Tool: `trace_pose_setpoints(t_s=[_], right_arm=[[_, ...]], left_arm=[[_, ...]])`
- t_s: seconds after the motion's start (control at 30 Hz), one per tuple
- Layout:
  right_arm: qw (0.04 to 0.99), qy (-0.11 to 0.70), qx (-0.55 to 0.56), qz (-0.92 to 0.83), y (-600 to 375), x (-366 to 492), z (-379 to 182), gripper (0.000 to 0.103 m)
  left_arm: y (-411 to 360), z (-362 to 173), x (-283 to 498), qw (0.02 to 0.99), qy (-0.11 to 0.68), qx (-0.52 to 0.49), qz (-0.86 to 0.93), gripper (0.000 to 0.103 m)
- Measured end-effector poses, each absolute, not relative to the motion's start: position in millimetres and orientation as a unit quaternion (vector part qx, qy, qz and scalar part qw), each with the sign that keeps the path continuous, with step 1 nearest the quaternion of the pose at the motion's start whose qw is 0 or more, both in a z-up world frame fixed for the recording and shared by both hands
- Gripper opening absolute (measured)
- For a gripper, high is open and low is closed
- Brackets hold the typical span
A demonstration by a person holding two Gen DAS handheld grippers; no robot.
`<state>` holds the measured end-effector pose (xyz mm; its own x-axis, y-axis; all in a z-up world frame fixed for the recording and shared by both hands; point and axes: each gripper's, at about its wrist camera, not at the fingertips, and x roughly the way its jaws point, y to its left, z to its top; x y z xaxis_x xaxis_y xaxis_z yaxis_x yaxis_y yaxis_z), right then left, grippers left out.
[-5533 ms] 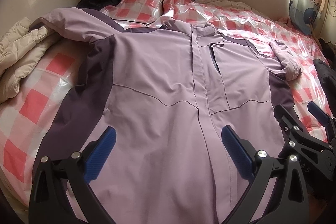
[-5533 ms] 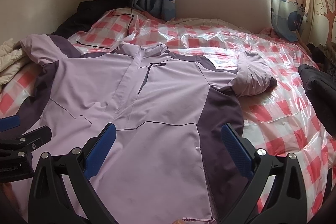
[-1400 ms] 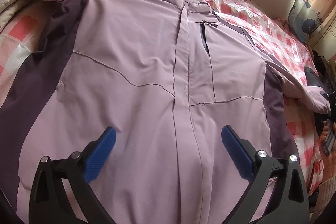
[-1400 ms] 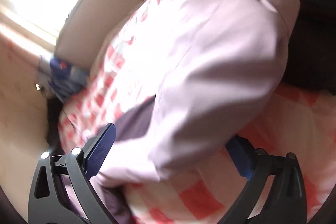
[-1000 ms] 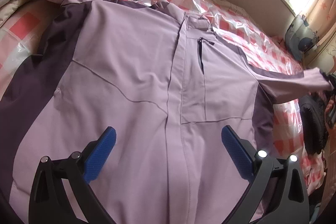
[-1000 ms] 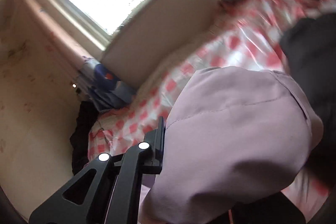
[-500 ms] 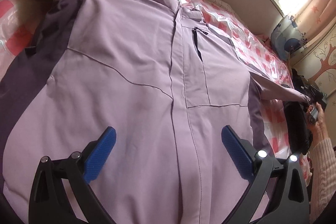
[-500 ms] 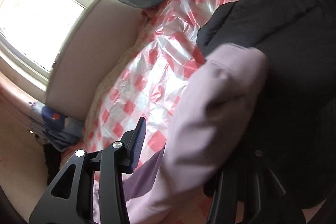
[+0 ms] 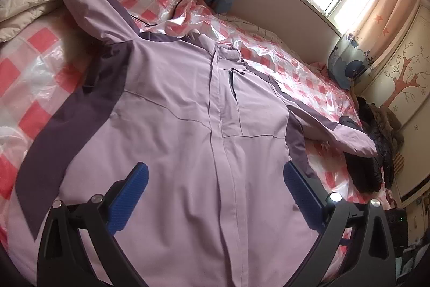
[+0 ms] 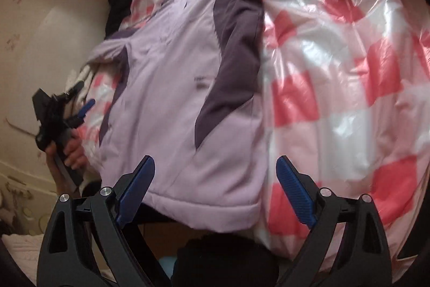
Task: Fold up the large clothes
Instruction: 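Grasp the lilac jacket sleeve cuff with the right tool, then lift the held sleeve with the right tool and carry it across the jacket body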
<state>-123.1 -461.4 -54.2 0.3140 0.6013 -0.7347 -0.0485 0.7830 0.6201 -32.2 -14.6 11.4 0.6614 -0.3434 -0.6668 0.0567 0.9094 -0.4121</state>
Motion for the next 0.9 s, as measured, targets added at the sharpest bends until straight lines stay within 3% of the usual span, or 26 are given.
trace_pose_setpoints(t_s=[0.1, 0.17, 0.2, 0.23, 0.43, 0.5, 0.6, 0.7, 0.77, 0.8, 0.87, 0.9], right_arm=[[0.765, 0.572, 0.216, 0.201, -443, -131, -68, 0.087], [0.766, 0.58, 0.194, 0.199, -430, -132, -71, 0.063], [0.772, 0.574, 0.188, 0.197, -428, -133, -70, 0.041], [0.775, 0.565, 0.197, 0.205, -429, -133, -64, 0.03], [0.83, 0.434, 0.251, 0.244, -453, -154, 11, 0.02], [0.842, 0.417, 0.251, 0.233, -470, -165, 25, 0.02], [0.837, 0.449, 0.254, 0.185, -494, -175, -5, 0.021], [0.797, 0.537, 0.253, 0.115, -515, -184, -68, 0.034], [0.792, 0.521, 0.299, 0.109, -530, -195, -80, 0.04], [0.801, 0.497, 0.315, 0.113, -540, -200, -71, 0.045], [0.828, 0.449, 0.318, 0.108, -560, -201, -47, 0.069], [0.841, 0.426, 0.32, 0.099, -573, -196, -34, 0.085]], left_arm=[[12, 18, -59, 0.898, 0.393, -0.175, -0.089, 0.096], [32, 19, -74, 0.899, 0.392, -0.184, -0.07, 0.096], [43, 20, -82, 0.898, 0.391, -0.19, -0.061, 0.096], [53, 22, -87, 0.898, 0.39, -0.195, -0.052, 0.096], [87, 39, -111, 0.902, 0.378, -0.209, -0.023, 0.096], [90, 43, -115, 0.903, 0.372, -0.213, -0.024, 0.096], [88, 40, -116, 0.903, 0.374, -0.211, -0.031, 0.096], [79, 27, -107, 0.894, 0.399, -0.198, -0.04, 0.096], [70, 20, -99, 0.89, 0.416, -0.182, -0.047, 0.096], [65, 20, -96, 0.892, 0.416, -0.171, -0.05, 0.096], [54, 18, -87, 0.899, 0.412, -0.142, -0.05, 0.096], [47, 16, -82, 0.901, 0.411, -0.129, -0.049, 0.096]])
